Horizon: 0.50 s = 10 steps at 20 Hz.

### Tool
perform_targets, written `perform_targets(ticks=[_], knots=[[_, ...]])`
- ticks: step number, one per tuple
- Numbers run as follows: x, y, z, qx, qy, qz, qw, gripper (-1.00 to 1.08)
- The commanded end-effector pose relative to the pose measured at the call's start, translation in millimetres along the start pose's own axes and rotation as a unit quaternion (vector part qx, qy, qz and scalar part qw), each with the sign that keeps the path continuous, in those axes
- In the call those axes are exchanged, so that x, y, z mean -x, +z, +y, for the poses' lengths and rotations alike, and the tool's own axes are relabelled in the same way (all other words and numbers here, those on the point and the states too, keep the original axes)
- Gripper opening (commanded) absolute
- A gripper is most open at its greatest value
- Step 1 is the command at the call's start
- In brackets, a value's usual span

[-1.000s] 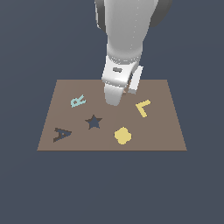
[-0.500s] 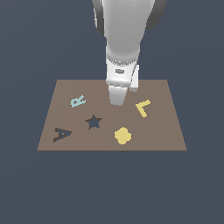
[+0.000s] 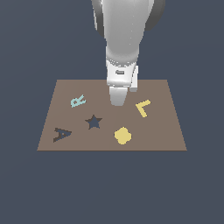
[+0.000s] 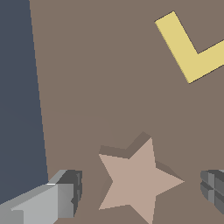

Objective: Insert a designated object into the corresponding slot on a board.

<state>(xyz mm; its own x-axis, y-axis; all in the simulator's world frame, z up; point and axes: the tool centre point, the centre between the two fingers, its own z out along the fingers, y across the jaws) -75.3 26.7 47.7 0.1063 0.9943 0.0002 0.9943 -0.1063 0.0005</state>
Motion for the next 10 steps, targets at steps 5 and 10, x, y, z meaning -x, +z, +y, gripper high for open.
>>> perform_targets(ticks=[5,10], knots=[[0.1,16.5,-0.8,0.0,-0.002,0.0,1.0,1.0],[0.4,17.8,-0.8,0.0,-0.002,0.0,1.0,-1.0]])
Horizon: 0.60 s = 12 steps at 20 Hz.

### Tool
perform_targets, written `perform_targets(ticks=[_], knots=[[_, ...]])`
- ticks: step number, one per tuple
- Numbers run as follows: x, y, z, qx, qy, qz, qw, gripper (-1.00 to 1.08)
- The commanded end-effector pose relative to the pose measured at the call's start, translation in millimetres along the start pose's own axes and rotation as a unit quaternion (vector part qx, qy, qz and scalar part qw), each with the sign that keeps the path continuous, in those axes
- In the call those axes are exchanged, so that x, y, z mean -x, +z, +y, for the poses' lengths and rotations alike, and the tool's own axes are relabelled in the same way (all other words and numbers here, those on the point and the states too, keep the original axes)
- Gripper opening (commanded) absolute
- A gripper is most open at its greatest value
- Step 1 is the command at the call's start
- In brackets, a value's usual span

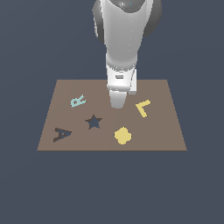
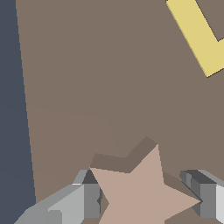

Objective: Insert a designated object into the corresponding slot on a board.

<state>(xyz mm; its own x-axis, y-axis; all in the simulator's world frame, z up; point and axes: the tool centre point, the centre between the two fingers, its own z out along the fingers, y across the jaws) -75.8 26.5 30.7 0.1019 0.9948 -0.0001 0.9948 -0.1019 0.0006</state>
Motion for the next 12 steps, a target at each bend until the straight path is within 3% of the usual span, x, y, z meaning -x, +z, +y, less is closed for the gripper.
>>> perform_targets(ticks=[1,12], knots=[[0.1,0.9,-0.3,0.0,0.0,0.0,1.0,-1.0],[-0.1,-4.4,0.2,0.0,0.0,0.0,1.0,-1.0]])
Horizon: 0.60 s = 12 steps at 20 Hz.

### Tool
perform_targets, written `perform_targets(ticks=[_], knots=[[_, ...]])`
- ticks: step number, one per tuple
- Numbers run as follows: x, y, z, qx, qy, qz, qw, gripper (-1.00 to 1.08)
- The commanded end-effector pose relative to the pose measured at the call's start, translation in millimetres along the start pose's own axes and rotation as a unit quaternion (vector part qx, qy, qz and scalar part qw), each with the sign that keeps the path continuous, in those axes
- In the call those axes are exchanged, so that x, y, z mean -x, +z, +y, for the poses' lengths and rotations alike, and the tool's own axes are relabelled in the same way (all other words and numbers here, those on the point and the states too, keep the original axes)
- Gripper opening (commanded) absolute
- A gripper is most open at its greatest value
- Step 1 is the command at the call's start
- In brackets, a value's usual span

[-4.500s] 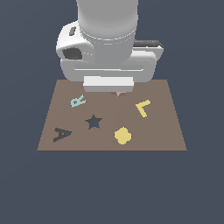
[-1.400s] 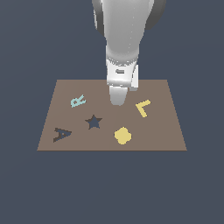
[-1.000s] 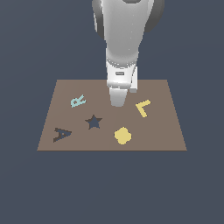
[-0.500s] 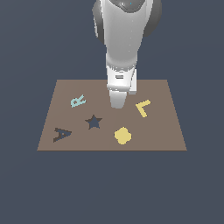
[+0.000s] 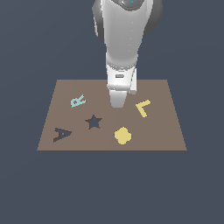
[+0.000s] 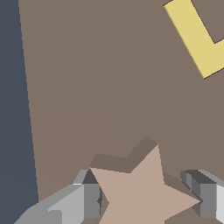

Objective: Insert a designated object into the corresponding slot on a board.

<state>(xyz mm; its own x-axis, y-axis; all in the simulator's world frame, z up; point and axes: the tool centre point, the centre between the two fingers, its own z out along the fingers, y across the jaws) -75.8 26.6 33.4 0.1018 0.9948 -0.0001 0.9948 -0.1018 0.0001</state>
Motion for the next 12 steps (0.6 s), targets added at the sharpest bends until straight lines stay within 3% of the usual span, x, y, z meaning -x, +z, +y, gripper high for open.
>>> perform_targets(ticks=[1,12], knots=[[0.0,-0.2,0.0,0.0,0.0,0.0,1.0,-1.0],[10.4,-0.6,7.8,0.0,-0.033,0.0,0.9995,-1.0]])
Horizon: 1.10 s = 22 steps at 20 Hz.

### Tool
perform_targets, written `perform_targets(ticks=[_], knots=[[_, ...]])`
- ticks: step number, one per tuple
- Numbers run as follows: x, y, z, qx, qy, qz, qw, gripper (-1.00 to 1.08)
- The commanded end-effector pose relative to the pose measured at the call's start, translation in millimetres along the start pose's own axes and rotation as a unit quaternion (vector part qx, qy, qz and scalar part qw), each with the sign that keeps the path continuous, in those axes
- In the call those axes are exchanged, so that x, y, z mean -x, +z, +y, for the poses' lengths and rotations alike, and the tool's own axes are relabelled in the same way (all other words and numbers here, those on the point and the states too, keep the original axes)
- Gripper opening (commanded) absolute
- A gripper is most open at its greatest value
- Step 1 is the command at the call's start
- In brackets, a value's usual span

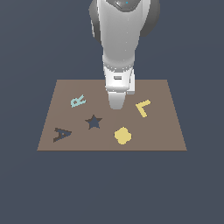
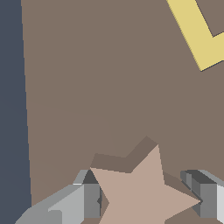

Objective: Insert a designated object into the corresponding slot on a board.

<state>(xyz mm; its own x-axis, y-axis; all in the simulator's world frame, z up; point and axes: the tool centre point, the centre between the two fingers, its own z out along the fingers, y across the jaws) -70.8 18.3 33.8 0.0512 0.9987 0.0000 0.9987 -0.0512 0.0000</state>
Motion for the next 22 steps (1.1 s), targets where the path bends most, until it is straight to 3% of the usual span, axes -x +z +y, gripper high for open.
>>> perform_targets(ticks=[1,12,22], knots=[[4.8,-0.4,3.3,0.0,-0.014,0.0,0.9999,-1.0],[35.7,-2.4,32.4,0.001,-0.12,0.0,0.9927,-1.0],[64.3,-4.9,79.7,0.002,-0.257,0.0,0.9663,-1.0]])
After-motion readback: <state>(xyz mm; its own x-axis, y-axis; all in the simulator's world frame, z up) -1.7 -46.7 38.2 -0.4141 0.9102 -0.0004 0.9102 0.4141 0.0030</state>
